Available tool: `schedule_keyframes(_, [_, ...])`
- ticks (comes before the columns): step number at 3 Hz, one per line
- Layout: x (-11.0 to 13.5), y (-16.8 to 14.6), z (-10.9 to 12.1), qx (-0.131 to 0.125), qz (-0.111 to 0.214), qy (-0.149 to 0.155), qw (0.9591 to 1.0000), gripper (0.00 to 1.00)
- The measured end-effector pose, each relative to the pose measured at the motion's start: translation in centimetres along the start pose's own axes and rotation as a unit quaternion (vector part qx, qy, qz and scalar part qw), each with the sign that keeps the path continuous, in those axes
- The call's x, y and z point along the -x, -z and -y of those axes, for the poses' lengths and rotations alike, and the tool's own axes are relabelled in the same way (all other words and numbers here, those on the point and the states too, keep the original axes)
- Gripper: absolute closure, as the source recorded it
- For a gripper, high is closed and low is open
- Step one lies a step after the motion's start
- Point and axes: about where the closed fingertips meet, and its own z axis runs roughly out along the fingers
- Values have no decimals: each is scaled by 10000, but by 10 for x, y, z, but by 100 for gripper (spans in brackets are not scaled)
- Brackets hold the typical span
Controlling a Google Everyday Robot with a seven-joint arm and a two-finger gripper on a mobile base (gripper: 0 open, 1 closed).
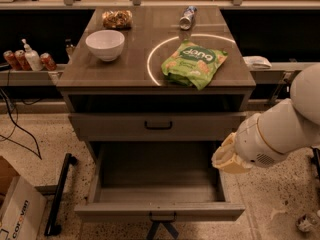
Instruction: Close middle drawer
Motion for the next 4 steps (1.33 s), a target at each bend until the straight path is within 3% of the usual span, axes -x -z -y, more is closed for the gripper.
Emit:
schedule_keyframes(2, [-22,-78,-25,342,258,-188,9989,100])
schedule_keyframes(4, [-70,-159,-61,606,568,-836,9930,100])
